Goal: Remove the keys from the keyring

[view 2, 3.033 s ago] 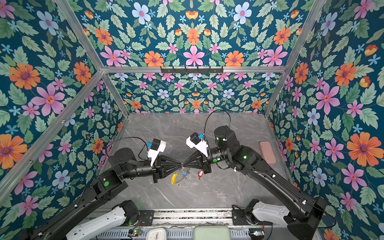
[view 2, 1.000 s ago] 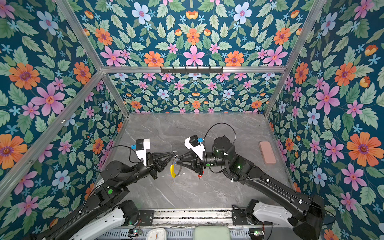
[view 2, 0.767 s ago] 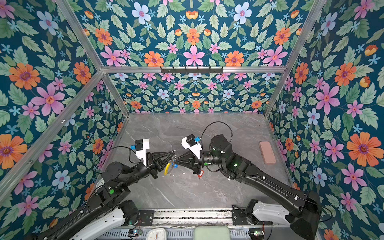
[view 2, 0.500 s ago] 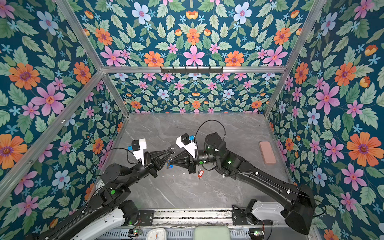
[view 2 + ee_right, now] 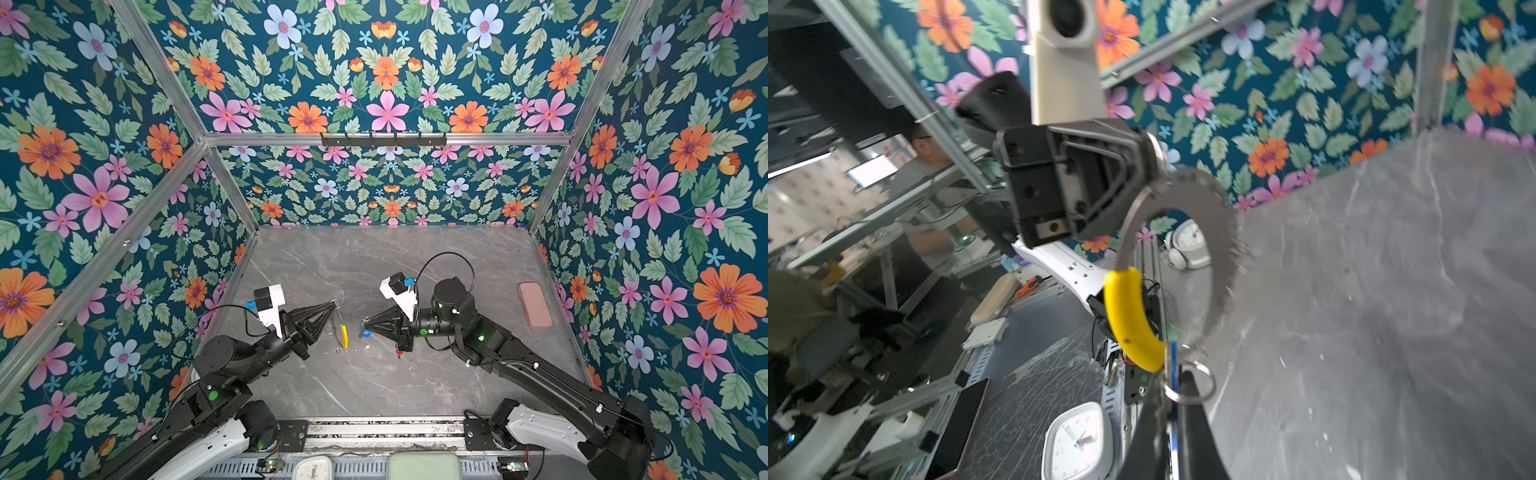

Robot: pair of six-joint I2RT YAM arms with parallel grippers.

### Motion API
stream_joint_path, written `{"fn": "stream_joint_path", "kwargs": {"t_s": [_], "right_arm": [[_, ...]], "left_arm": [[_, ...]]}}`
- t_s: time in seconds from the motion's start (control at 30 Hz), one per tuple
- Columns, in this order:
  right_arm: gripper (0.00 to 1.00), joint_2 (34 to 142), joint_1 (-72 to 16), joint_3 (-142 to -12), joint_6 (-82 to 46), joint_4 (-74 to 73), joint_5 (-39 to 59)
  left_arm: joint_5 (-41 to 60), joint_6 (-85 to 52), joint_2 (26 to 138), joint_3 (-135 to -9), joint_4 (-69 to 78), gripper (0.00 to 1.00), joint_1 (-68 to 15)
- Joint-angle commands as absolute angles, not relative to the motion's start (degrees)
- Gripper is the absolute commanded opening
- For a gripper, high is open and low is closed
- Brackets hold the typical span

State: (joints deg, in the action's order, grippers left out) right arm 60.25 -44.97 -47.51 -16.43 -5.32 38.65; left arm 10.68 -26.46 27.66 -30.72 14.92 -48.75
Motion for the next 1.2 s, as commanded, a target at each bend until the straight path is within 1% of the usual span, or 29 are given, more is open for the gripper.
{"fn": "stream_joint_path", "kwargs": {"t_s": [0.0,0.1,0.33,0.4,0.5,0.57,0.6,0.63,0.67,0.7,0.73,0.77,0.83,1.0,1.17], "right_arm": [[0.0,62.2,-44.0,-44.1,-20.8,-0.8,33.9],[0.0,67.6,-44.0,-40.7,-22.5,-1.9,33.1],[0.0,87.6,-44.0,-41.0,-24.4,-8.8,29.8],[0.0,91.6,-44.0,-41.7,-24.8,-10.7,29.1],[0.0,96.9,-44.0,-43.8,-25.1,-9.5,27.2],[0.0,98.3,-44.0,-44.2,-25.4,-8.9,26.0],[0.07,98.5,-44.0,-43.9,-25.7,-9.2,25.5],[0.19,98.3,-44.0,-43.5,-26.0,-9.6,24.9],[0.28,97.8,-44.0,-43.0,-26.2,-10.3,24.6],[0.35,97.1,-44.0,-42.3,-26.4,-11.2,24.3],[0.4,96.1,-44.0,-41.5,-26.5,-12.1,23.9],[0.42,95.6,-44.0,-40.8,-26.5,-12.9,23.6],[0.45,91.0,-44.0,-39.9,-26.4,-13.5,22.0],[0.48,81.1,-44.0,-37.3,-25.3,-13.3,18.1],[0.48,72.8,-44.0,-37.4,-23.7,-7.8,14.6]], "left_arm": [[7.2,-25.6,26.1,-29.3,12.0,0.0,-48.7],[5.8,-25.8,24.4,-28.5,10.1,0.0,-48.7],[3.4,-26.3,23.0,-28.1,7.3,0.0,-48.7],[2.8,-26.5,23.0,-27.9,6.8,0.0,-48.7],[1.1,-27.3,23.1,-27.5,5.5,0.0,-48.7],[0.0,-28.2,23.4,-27.0,4.5,0.0,-48.7],[-0.8,-28.8,23.8,-26.8,3.7,0.0,-48.7],[-2.1,-29.4,24.1,-26.6,2.7,0.0,-48.7],[-3.0,-30.0,24.4,-26.3,1.9,0.0,-48.7],[-4.0,-30.8,24.7,-25.8,1.5,0.0,-48.7],[-4.7,-31.8,25.1,-25.1,1.3,0.0,-48.7],[-5.4,-32.6,25.7,-24.5,1.1,0.0,-48.7],[-7.6,-34.6,27.6,-23.6,-0.1,0.0,-48.7],[-12.3,-38.0,32.2,-21.7,-0.6,0.0,-48.6],[-14.1,-39.9,35.3,-18.6,1.6,0.0,-48.2]]}}
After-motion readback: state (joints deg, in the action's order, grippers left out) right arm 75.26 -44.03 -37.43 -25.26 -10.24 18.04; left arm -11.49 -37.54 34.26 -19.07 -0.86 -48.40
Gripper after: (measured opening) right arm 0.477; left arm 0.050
